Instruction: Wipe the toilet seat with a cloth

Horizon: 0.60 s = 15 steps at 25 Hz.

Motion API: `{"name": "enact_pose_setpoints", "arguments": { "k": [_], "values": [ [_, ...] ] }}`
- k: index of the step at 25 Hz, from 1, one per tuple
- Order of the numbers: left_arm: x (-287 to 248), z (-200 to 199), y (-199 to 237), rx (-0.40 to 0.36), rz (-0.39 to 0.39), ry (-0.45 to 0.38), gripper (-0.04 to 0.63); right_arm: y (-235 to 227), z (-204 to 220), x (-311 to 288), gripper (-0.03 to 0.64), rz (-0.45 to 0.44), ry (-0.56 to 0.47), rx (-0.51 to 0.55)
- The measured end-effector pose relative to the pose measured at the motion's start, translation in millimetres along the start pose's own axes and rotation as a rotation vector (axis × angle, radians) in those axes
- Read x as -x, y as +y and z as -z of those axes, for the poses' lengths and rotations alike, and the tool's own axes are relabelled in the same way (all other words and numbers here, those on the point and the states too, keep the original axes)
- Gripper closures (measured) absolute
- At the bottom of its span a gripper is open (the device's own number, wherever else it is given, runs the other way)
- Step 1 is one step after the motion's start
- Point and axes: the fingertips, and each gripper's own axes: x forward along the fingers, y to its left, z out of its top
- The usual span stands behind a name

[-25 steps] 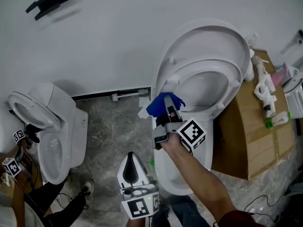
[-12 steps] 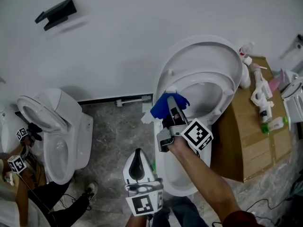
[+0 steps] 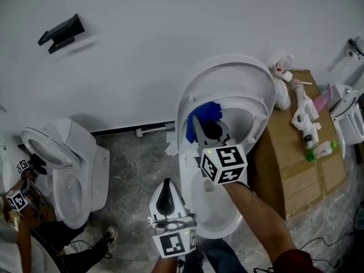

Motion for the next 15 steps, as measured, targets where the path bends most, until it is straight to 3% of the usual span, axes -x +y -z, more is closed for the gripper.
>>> {"name": "enact_pose_setpoints", "arguments": {
  "k": [3, 15],
  "values": [
    [-4, 1, -11, 0.002, 0.01, 0.004, 0.58, -13, -12, 7, 0.561, 0.024, -0.007, 0.089],
    [-32, 14, -72, 0.012, 0.079, 0.03, 0.58, -88, -48, 48, 0.561, 0.094, -0.077, 0.113]
  ]
}}
